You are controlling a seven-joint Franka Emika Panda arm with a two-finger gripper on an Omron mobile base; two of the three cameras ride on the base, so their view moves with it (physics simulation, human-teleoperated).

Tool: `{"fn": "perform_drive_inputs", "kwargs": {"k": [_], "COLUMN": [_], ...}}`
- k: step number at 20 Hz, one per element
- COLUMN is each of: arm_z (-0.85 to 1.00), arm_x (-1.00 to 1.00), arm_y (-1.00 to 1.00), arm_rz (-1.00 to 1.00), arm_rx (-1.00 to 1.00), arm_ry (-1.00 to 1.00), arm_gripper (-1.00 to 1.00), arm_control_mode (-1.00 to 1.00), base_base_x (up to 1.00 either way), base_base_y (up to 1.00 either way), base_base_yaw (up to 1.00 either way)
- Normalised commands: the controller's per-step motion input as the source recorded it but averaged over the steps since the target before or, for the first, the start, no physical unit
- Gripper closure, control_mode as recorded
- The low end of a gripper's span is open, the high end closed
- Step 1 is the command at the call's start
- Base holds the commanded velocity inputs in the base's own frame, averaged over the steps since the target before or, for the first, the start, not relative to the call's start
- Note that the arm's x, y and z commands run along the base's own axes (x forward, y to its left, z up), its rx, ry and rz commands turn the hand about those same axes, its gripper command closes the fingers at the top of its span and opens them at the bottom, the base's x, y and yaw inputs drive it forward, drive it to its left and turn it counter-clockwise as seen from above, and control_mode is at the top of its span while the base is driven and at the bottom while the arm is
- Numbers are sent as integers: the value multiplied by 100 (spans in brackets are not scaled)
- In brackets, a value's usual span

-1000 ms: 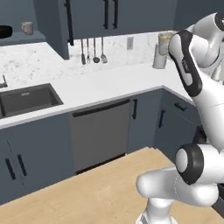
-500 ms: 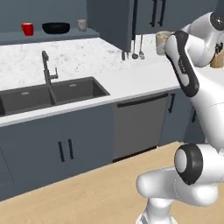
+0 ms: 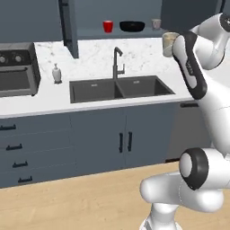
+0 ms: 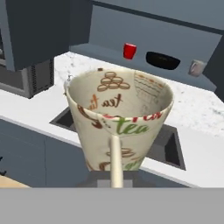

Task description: Gather all objects into one cabinet and sort the glasses and bowls to opposite sides.

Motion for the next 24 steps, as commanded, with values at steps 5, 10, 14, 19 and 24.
{"fn": "perform_drive_inputs", "kwargs": {"k": [5,10,14,19,24], "arm_z": [0,0,0,0,0], "arm_x": [0,0,0,0,0], "arm_y": [0,0,0,0,0], "arm_rz": [0,0,0,0,0], "arm_rx": [0,0,0,0,0], "arm_ry": [0,0,0,0,0], "arm_gripper": [100,100,100,100,100], "arm_control_mode": [100,100,100,100,100], "base_base_x": [17,100,100,90,28], "base_base_y": [6,0,2,43,26], "base_base_yaw": [2,1,14,21,11]}}
